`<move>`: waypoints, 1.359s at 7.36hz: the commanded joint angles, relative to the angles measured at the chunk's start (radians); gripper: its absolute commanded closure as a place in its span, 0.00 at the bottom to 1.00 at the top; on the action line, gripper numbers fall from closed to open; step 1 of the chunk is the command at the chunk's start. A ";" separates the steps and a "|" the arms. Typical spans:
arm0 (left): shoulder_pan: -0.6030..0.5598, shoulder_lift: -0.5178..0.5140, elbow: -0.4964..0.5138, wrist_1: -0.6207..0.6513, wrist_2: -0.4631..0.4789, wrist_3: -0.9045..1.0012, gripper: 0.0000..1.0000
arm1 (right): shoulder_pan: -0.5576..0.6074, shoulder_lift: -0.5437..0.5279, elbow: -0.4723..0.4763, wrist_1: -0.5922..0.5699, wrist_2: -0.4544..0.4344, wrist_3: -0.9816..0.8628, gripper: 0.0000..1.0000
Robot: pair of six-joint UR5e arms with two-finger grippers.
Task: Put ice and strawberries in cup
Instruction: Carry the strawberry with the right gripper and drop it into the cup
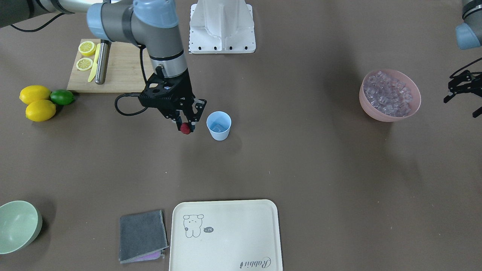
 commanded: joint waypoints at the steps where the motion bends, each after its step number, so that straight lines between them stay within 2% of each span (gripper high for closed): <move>1: 0.000 0.000 -0.003 -0.001 0.000 0.000 0.01 | -0.088 0.042 -0.035 -0.005 -0.049 0.011 1.00; 3: 0.000 0.000 -0.003 -0.003 0.000 0.002 0.01 | -0.099 0.094 -0.115 -0.002 -0.057 0.011 1.00; 4: 0.000 0.000 0.000 -0.024 0.002 -0.001 0.01 | -0.103 0.098 -0.120 -0.001 -0.057 0.011 1.00; 5: 0.000 0.001 0.000 -0.029 0.002 -0.003 0.01 | -0.105 0.102 -0.123 -0.001 -0.057 0.011 0.90; 6: 0.000 0.000 0.000 -0.029 0.000 -0.003 0.01 | -0.105 0.101 -0.123 -0.001 -0.057 0.025 0.20; 7: 0.000 0.001 0.000 -0.030 0.000 -0.002 0.01 | -0.105 0.102 -0.121 -0.001 -0.054 0.031 0.01; 9: 0.000 0.003 0.000 -0.030 0.000 0.000 0.01 | -0.103 0.096 -0.115 -0.001 -0.043 0.028 0.01; 10: 0.000 0.004 0.001 -0.029 0.000 0.000 0.01 | -0.097 0.082 -0.109 -0.002 -0.004 0.031 0.01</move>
